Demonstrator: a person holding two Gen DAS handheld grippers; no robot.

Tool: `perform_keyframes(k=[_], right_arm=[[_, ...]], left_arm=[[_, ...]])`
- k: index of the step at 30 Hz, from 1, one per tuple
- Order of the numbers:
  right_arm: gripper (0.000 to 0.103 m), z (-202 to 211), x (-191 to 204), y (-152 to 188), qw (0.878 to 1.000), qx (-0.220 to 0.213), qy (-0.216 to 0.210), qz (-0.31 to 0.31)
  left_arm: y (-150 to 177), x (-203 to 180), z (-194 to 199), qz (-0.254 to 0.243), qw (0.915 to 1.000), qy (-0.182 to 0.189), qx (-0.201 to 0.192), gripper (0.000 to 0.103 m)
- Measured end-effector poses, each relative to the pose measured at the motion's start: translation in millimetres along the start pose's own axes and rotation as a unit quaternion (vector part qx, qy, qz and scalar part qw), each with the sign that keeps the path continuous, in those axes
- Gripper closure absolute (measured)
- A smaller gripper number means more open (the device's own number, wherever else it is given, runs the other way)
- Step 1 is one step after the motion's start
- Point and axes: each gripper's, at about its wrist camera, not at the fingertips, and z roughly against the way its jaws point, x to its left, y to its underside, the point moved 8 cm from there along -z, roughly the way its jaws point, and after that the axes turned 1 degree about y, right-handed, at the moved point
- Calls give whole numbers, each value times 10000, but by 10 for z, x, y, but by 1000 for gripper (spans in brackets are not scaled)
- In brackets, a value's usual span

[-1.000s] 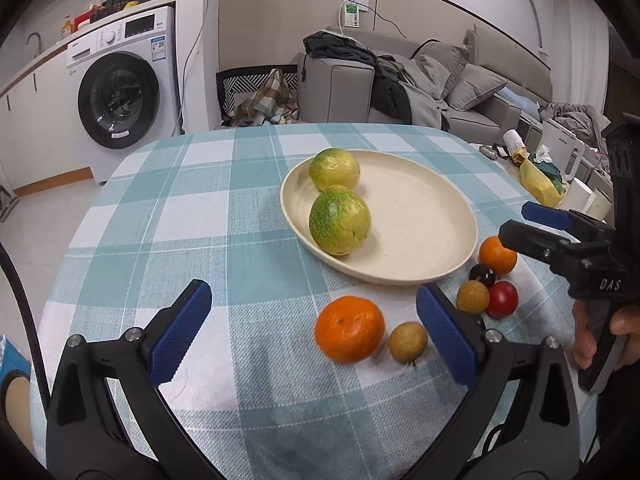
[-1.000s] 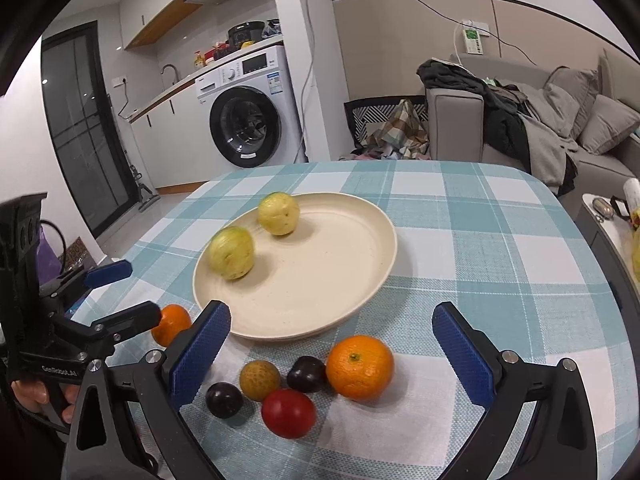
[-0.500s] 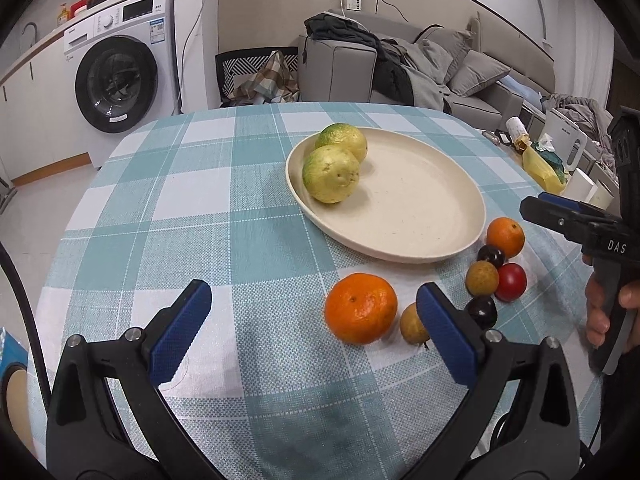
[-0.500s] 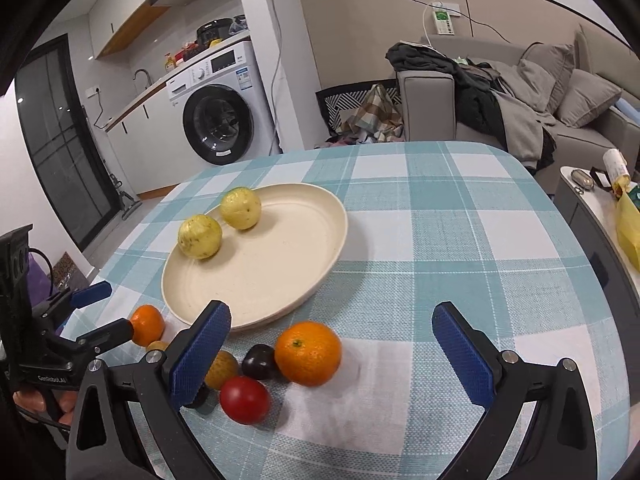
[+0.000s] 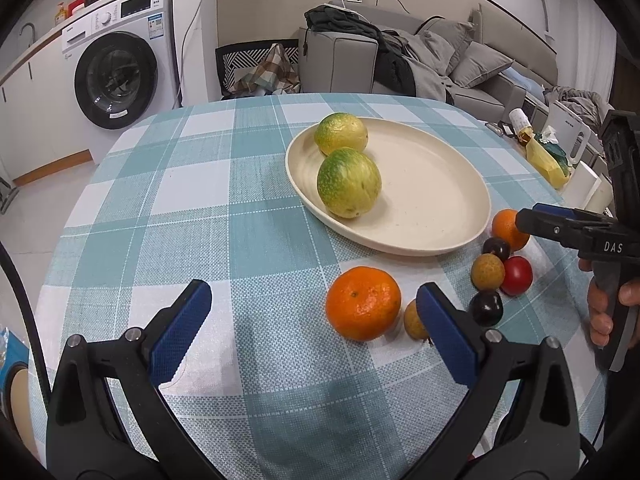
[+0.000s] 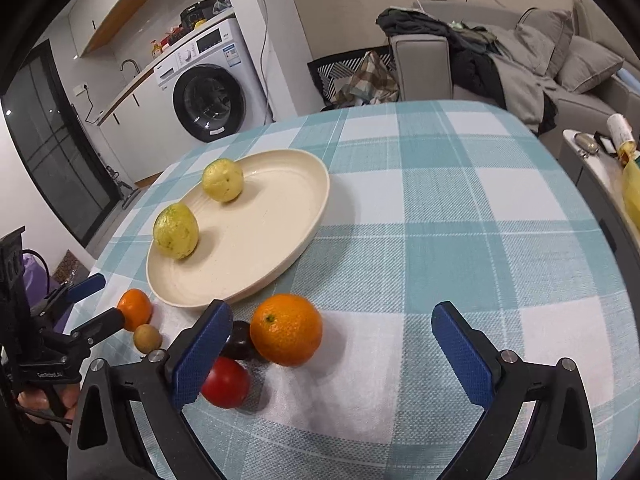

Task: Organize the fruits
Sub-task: 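Move the left tool to the large orange while the right tool reaches the small tangerine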

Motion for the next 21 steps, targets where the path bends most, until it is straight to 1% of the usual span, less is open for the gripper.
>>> perform_keyframes(k=[4,7,14,15,16,18,21], right_arm=[[7,-30,56,30,9999,70,-114,43],[17,-48,74,51,9998,134,-166,52],[27,-78,77,76,9995,207,-238,11],[29,-80,79,74,9994,210,-268,2],[34,-78,82,73,9992,218,-320,-21],[37,-77,91,72,9991,221,-372,-36],[44,-83,122,79,9987,243,-448,-15]], left_arm=[[-3,15,-22,43,10000,-6,38,1],[5,14,-40,33,10000,-7,79,1],[4,14,-69,4,9999,-33,112,1],[3,13,-70,5,9999,-29,110,1],[4,12,-71,4,9999,-29,112,1],[8,12,-78,0,9999,-32,128,1],[27,-3,-109,-33,9998,6,198,1]])
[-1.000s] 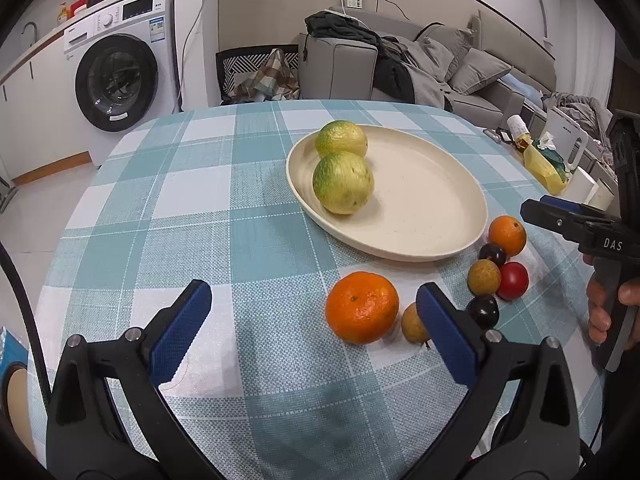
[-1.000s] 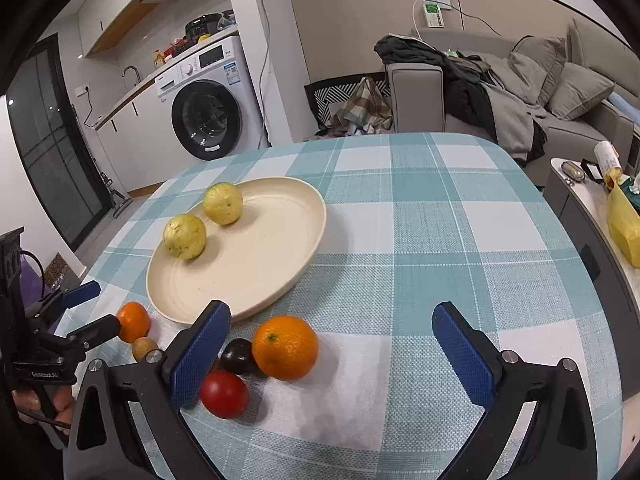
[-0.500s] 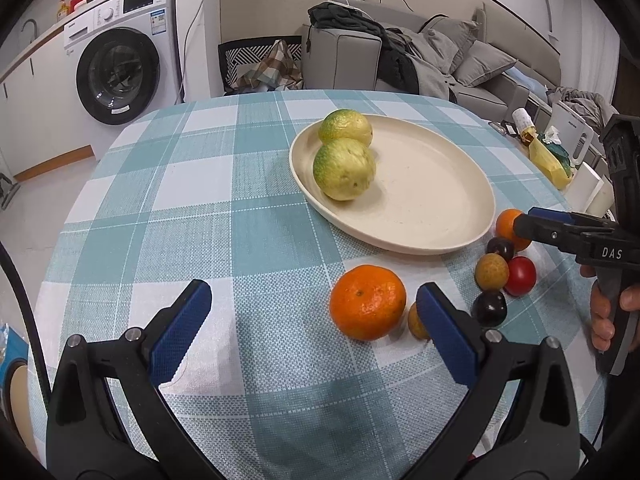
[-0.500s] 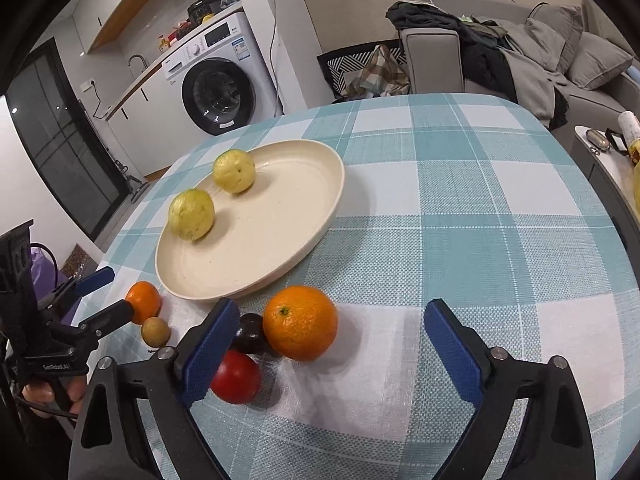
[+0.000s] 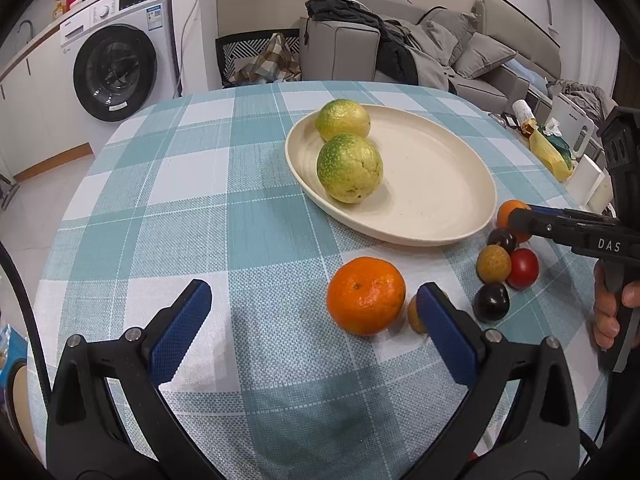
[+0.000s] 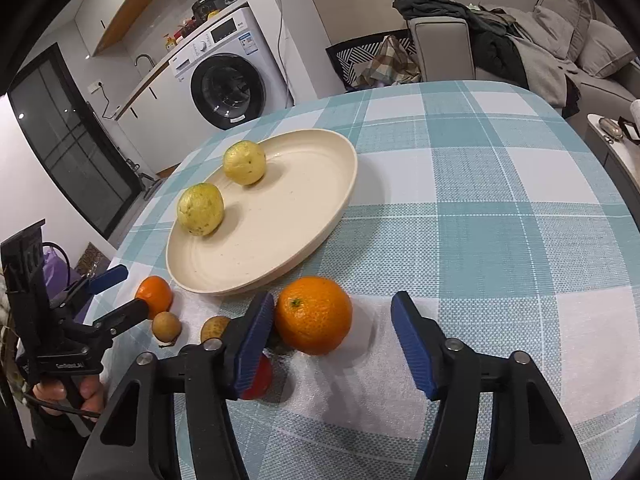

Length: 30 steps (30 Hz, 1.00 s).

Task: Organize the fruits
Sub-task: 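Move the left tool to the large orange while the right tool reaches the small tangerine, then close the left tool on the large orange while the right tool grasps the tangerine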

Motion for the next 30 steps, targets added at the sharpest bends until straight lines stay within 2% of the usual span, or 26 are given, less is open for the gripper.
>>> perform_keyframes(k=[8,12,20,22,27,30], right_arm=[[61,-4,75,7,9999,1,-113,81],[62,-1,89,9,9999,-19,-67,137],[62,26,67,-18,9998,-126,22,151],[62,43,67,-29,9997,-171,12,146],[62,77,68,-54,9996,-252,-12,134],[62,96,78,-63,9995,-290,-31,143]], left_arm=[[39,-62,6,-128,9999,97,11,3],[41,-76,12,-138,9998,160,3,7],[44,-82,48,-71,9994,345,-16,21],[39,-69,54,-39,9993,365,-30,29],[41,-74,58,-2,9988,483,-29,39],[47,-117,72,-25,9981,617,-43,49]])
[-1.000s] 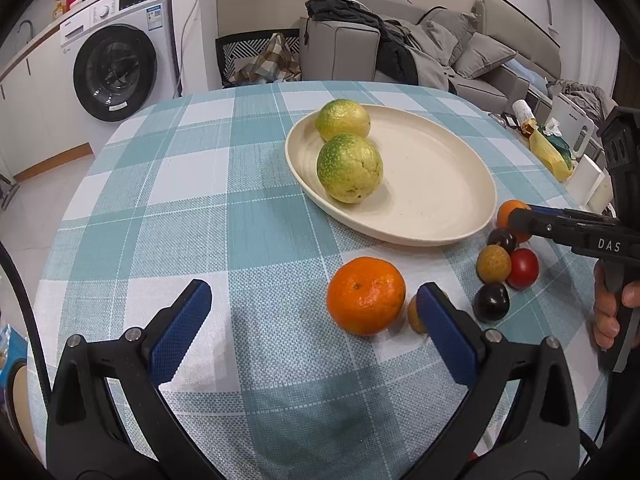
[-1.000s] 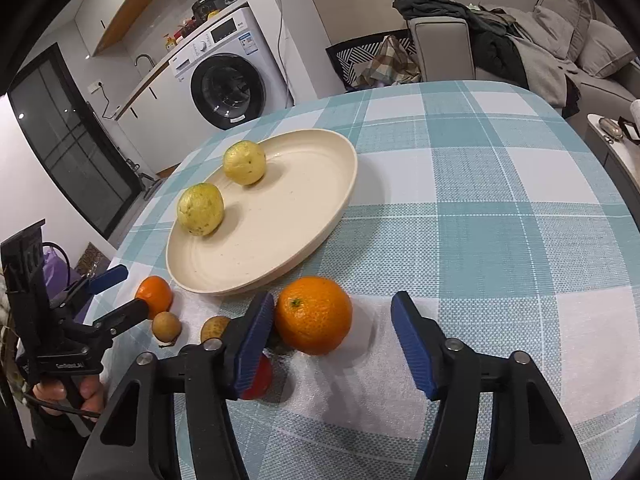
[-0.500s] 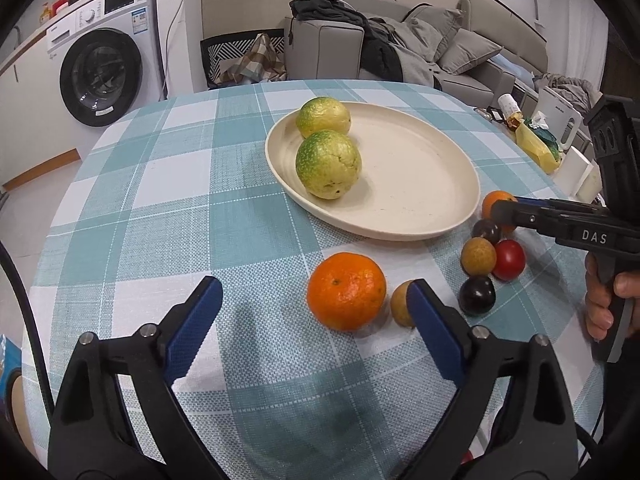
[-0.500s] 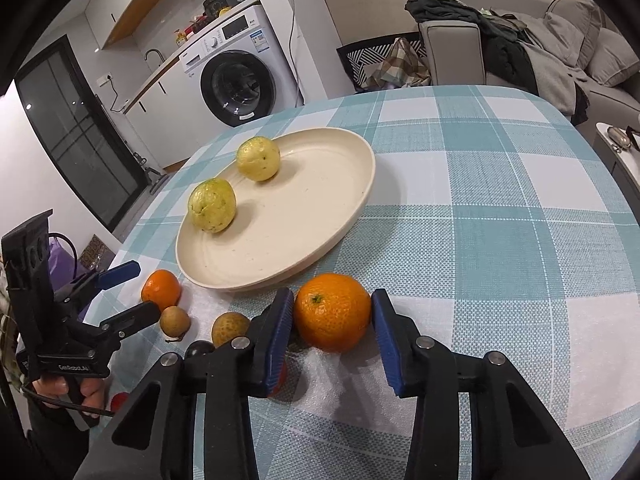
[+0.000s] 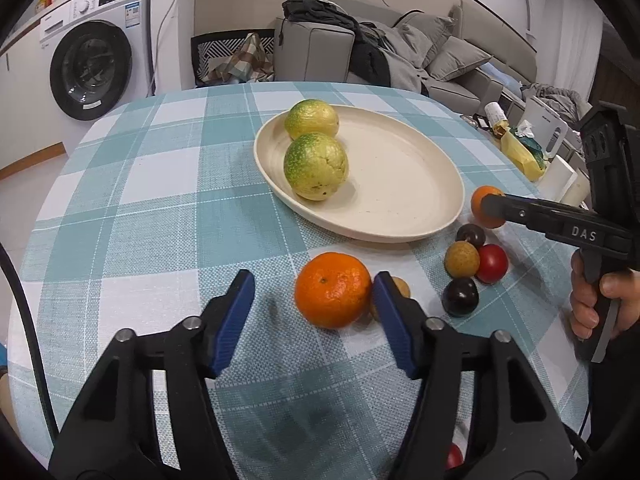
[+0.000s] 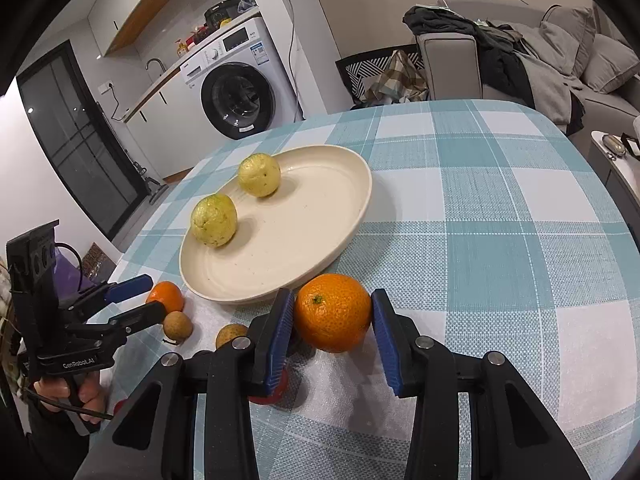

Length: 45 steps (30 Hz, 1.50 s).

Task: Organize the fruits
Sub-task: 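Close the left tool on the large orange while the right tool grasps the tangerine, then carry the large orange with the left tool while the right tool carries the tangerine to the plate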

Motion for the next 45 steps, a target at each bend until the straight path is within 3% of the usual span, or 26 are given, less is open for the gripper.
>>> perform_keyframes(k=[4,16,45], right_arm=[[62,3,4,0,10000,-9,4,-1],[62,25,15,-20,10000,-69,-6,-1],[62,85,256,-104,9981,-452,-332,247]], left_arm=[[12,-73,21,-20,9997,256,-4,66],[1,-75,27,-65,9998,195,-56,67],[-227,-189,334,74,9963,394,-764,69]])
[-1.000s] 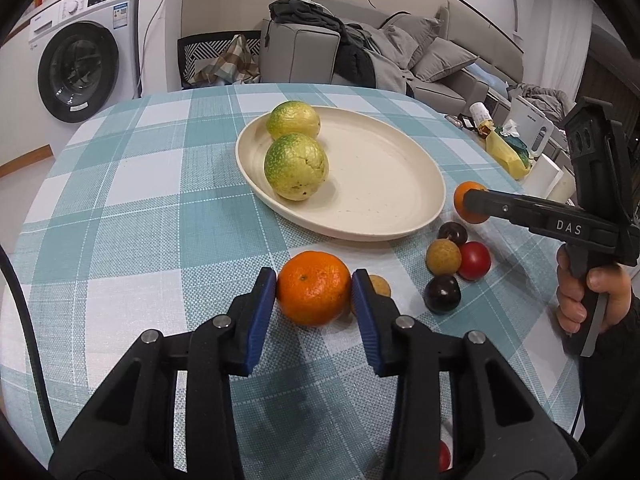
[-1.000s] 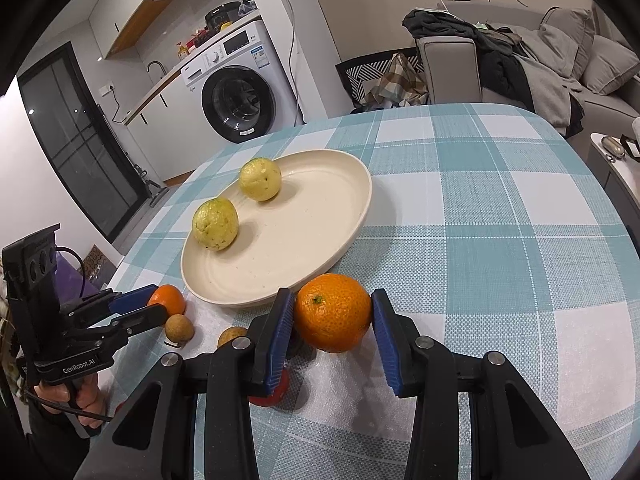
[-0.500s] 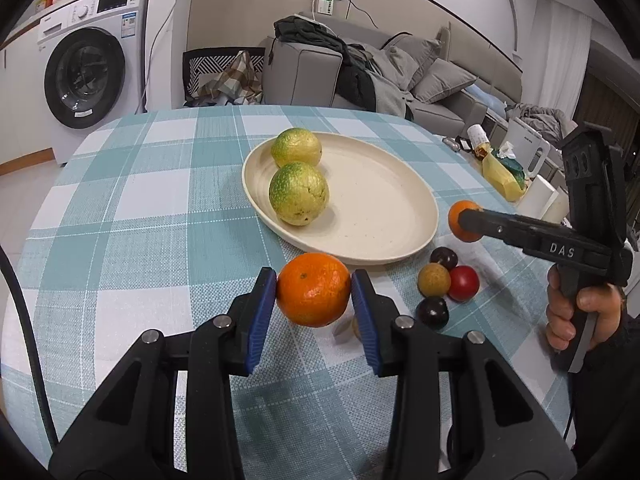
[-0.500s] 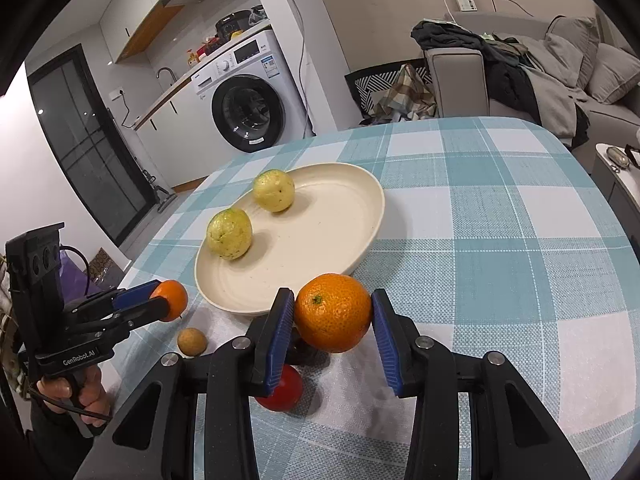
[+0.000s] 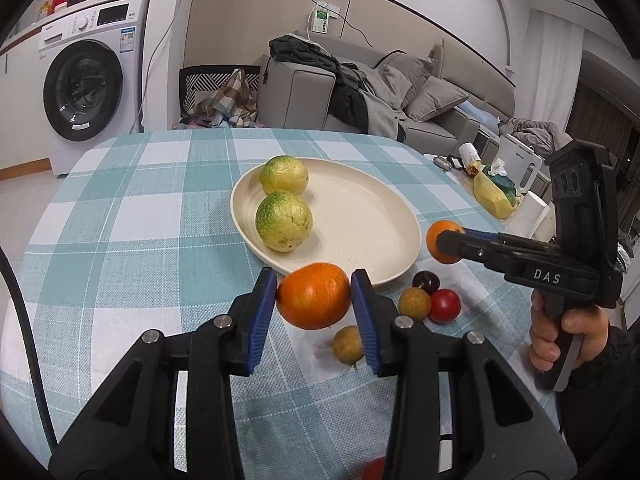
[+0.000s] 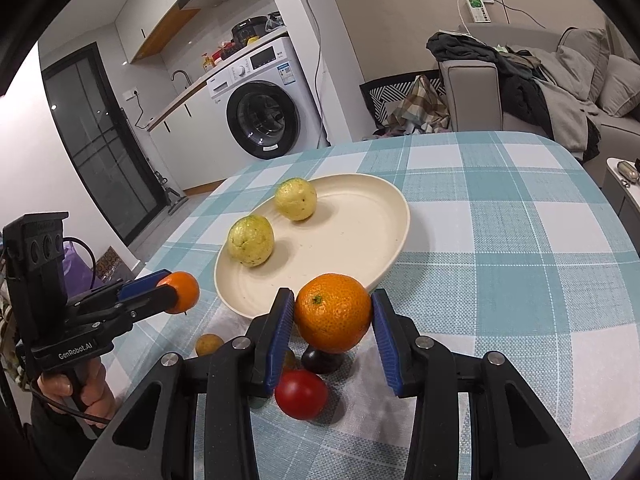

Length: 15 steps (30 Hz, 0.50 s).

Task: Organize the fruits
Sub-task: 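Carry the large orange with the left tool while the right tool carries the tangerine to the plate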

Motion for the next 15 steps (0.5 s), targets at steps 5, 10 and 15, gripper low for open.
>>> perform_keyframes(k=[5,10,15], right_arm=[[62,-41,41,28,9999,70,2,76],[62,-49,56,44,9999,111,-18,93],[62,-44,54,41,9999,92,-24,80]], left_arm=[[138,3,-169,-230,9987,-308,343,74],[173,97,-207,-225,9975,-503,432,74],[223,134,-283,-117,9970,-413,639,59]])
